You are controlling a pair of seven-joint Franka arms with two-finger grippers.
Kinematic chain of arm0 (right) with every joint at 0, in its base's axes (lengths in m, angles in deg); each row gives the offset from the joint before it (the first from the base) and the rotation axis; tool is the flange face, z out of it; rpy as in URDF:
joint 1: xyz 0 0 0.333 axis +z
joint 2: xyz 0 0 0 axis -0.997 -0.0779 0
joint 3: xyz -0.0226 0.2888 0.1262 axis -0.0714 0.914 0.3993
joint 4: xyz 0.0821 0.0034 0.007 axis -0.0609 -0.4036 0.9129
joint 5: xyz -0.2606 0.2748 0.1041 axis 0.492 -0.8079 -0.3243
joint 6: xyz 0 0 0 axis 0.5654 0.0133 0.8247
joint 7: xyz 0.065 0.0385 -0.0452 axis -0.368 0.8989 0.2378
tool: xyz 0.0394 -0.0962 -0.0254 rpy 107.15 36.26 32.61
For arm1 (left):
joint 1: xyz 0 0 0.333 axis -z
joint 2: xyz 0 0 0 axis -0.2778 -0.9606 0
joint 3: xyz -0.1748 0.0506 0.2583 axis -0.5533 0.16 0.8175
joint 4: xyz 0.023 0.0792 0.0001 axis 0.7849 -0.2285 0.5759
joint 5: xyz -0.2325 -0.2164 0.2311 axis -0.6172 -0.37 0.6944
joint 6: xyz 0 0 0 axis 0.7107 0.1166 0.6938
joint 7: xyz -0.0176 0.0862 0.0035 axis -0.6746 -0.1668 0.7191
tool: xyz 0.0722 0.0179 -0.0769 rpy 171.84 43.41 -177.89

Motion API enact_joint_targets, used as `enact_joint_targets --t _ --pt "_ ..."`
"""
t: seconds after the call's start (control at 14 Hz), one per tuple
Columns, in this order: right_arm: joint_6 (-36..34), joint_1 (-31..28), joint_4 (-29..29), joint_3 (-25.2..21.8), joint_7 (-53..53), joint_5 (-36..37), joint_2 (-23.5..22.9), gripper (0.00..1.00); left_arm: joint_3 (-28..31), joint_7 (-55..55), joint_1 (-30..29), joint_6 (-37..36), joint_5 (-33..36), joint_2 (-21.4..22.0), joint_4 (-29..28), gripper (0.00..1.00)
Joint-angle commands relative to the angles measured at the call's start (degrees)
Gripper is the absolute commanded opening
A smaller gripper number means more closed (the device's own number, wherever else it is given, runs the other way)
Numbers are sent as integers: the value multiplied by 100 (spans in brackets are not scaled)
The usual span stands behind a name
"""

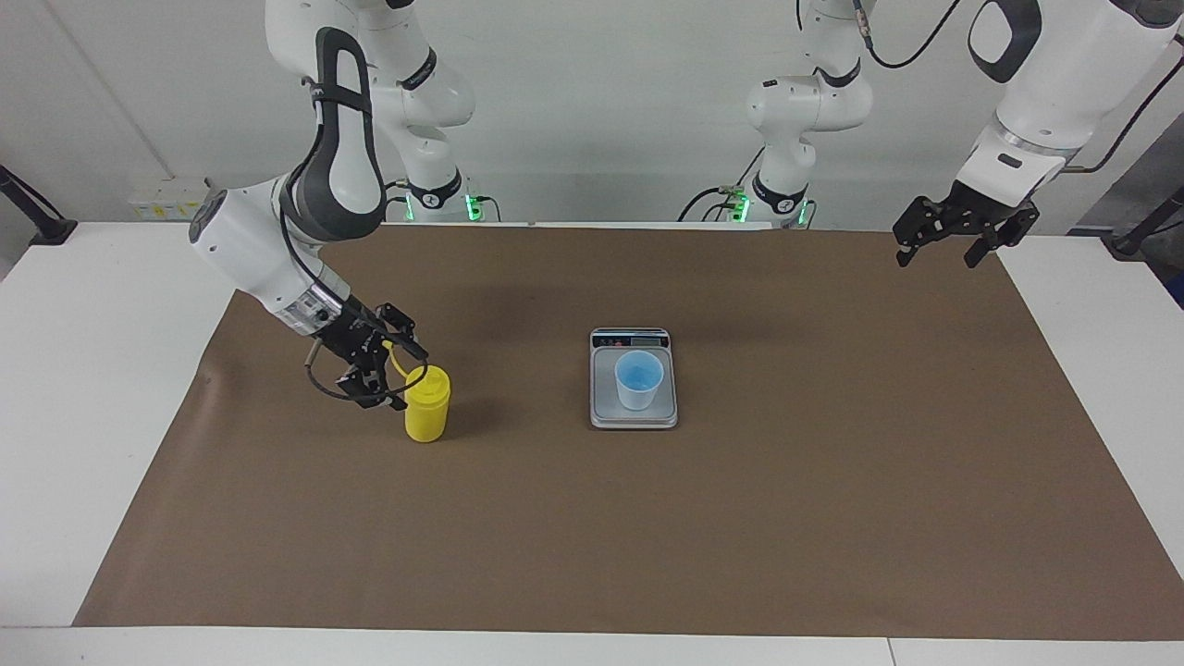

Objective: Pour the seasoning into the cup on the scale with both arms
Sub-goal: 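Lower the yellow bottle onto the table and open the right gripper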

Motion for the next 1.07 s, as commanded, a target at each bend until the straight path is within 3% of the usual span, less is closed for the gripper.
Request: enact_joint_targets --t 0.0,0.29,0.5,0.71,1.0 --pt "42 -8 -98 12 357 541 302 100 -12 54 -41 -4 -2 173 -186 100" --pt "16 36 -98 30 594 1393 575 100 -12 54 -41 -4 -2 173 -186 100" --pt "-150 177 -98 30 1059 1561 707 100 -21 54 -41 -4 -2 173 -186 100" --pt "-441 186 -98 47 1989 2255 734 100 -21 54 -41 -4 -2 173 -186 100" --pt "-424 229 -98 65 3309 2283 812 100 -21 54 -41 -4 -2 173 -186 100"
